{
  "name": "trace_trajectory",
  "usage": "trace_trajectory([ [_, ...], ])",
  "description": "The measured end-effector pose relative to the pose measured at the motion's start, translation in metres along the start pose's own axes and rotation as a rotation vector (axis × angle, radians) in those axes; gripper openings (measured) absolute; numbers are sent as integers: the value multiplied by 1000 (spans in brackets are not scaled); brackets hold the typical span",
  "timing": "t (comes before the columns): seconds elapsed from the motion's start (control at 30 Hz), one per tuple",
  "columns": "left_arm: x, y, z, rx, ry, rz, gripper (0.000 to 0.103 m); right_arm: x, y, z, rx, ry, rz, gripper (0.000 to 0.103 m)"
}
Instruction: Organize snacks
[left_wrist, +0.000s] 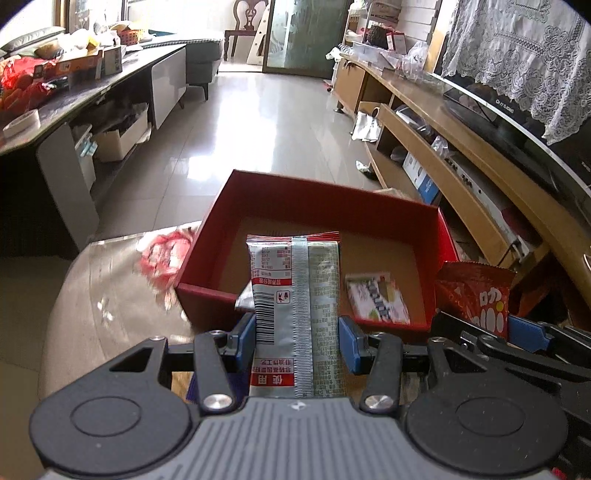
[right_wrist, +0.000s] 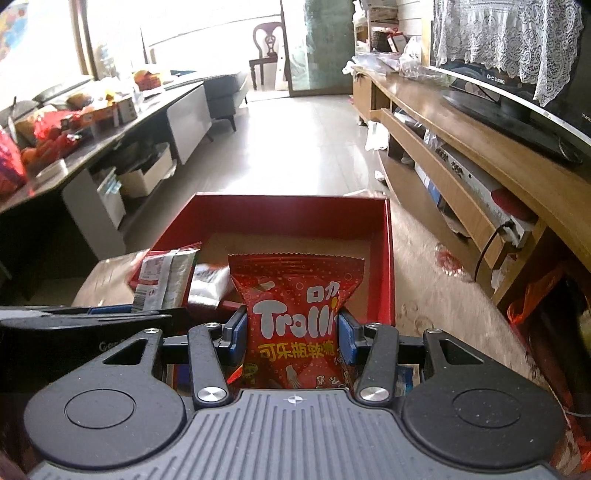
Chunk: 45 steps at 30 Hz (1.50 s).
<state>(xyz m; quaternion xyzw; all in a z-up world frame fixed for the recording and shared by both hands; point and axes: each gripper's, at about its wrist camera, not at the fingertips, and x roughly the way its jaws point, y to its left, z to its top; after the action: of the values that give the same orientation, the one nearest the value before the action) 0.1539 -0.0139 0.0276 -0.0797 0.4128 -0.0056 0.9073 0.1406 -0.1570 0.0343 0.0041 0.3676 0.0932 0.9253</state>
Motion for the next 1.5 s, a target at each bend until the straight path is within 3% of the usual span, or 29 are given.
trace_trajectory([
  [0.6, 53, -13, 51, 5, -20, 54, 47, 49, -15, 40, 29, -16, -18, 55],
  [1.17, 103, -17, 53, 23, 34, 112, 46, 95, -22, 43, 41, 44, -24, 55],
  [1.5, 110, -20, 51, 49, 34, 133, 47, 117, -24, 37, 31, 90, -33, 57],
])
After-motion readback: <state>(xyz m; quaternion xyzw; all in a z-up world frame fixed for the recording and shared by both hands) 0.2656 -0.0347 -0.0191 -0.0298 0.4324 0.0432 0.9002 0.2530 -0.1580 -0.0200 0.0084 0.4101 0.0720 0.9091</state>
